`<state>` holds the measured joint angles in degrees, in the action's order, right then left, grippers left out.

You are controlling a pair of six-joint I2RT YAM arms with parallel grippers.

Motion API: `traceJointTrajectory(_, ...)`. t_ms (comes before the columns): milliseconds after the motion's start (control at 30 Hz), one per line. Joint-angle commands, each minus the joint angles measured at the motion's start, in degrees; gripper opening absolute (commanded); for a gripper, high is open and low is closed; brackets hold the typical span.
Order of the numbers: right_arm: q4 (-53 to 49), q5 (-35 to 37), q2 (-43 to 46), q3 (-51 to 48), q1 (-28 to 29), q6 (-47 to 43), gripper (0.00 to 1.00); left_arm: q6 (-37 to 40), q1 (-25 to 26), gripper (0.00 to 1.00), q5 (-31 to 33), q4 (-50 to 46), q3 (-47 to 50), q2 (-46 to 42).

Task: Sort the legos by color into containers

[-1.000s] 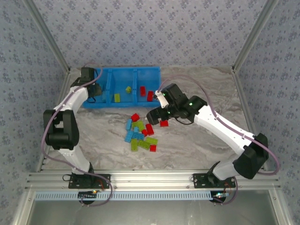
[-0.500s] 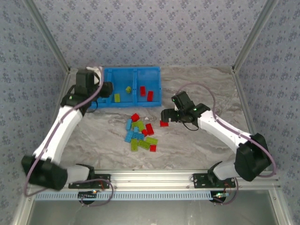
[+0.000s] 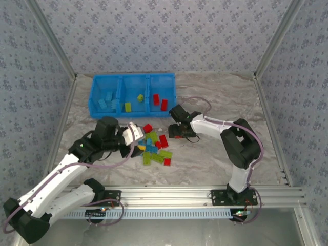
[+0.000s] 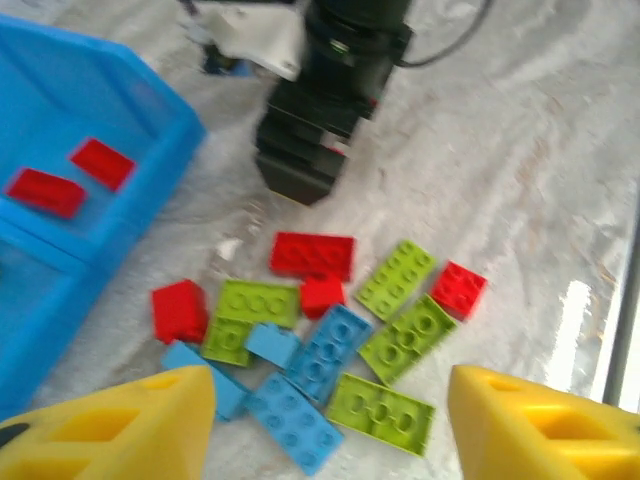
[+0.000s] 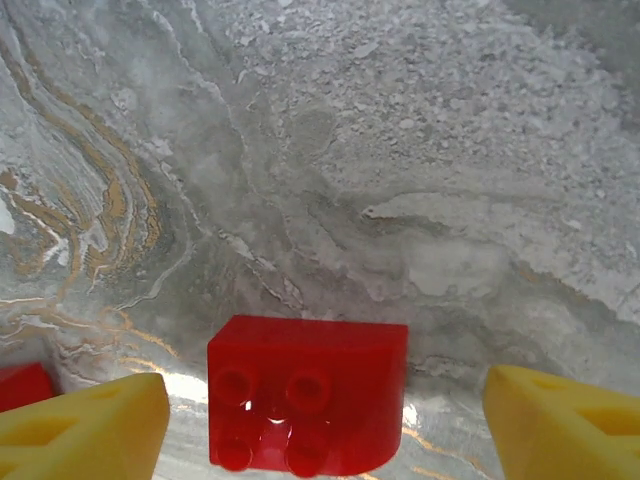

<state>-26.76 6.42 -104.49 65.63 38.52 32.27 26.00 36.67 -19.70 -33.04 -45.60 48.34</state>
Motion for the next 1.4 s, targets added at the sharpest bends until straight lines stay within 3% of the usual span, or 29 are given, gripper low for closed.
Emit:
traceJointTrajectory(0, -1.7, 2.3, -1.5, 0.2, 0.1, 2.8, 0.76, 8.8, 0.4, 0.80, -6.3, -0.7, 0.9, -1.6)
traceJointTrajectory(100, -0.9, 1.2, -2.2, -0.7, 0.1, 2.9, 0.68, 15.1, 0.5, 0.92, -12.1, -3.3, 3.3, -0.9)
traceJointTrajectory(300, -1.2, -0.3, -5.2, -0.4, 0.0, 2.3, 0.54, 18.2, 1.8, 0.95, -10.4, -5.4, 3.8, 0.5)
traceJointTrajectory(400, -1.0, -0.9, -3.7, -0.8, 0.1, 2.6, 0.42, 18.4, 1.8, 0.96, -9.1, -4.7, 4.3, -0.5)
traceJointTrajectory(467, -0.8, -0.5, -0.9, -1.1, 0.2, 2.7, 0.39, 18.4, 1.8, 0.96, -8.5, -3.8, 4.8, -1.6)
traceJointTrajectory(633, -2.0, 6.2, 8.7, 2.1, 3.0, -2.5, 0.39, 18.3, 1.8, 0.99, -6.3, 0.8, 7.3, -6.1)
traceJointTrajectory(800, 2.1, 10.5, 10.6, 11.9, 8.5, -14.4, 0.39, 14.6, 1.7, 0.99, 3.2, 6.9, 9.3, -7.4)
traceJointTrajectory(933, 7.1, 13.0, 3.6, 20.5, 8.1, -21.2, 0.40, 9.4, 1.7, 0.99, 11.8, 9.4, 8.0, -7.0)
traceJointTrajectory(1133, 1.3, 12.7, -14.5, 40.6, 3.8, -24.1, 0.41, 9.6, 1.7, 0.99, 16.1, 10.0, 9.3, -7.9)
traceJointTrajectory(1233, -1.5, 11.7, -19.5, 47.1, 2.6, -24.1, 0.49, 7.2, 1.6, 0.99, 16.6, 11.9, 9.2, -8.4)
traceJointTrajectory(1333, -3.7, 11.7, -21.0, 50.0, 2.0, -23.8, 0.65, 5.7, 1.6, 0.99, 17.4, 13.1, 9.4, -8.7)
traceJointTrajectory(1367, -3.8, 11.7, -20.6, 49.9, 2.0, -23.9, 0.67, 5.7, 1.6, 0.99, 17.6, 13.2, 9.5, -8.6)
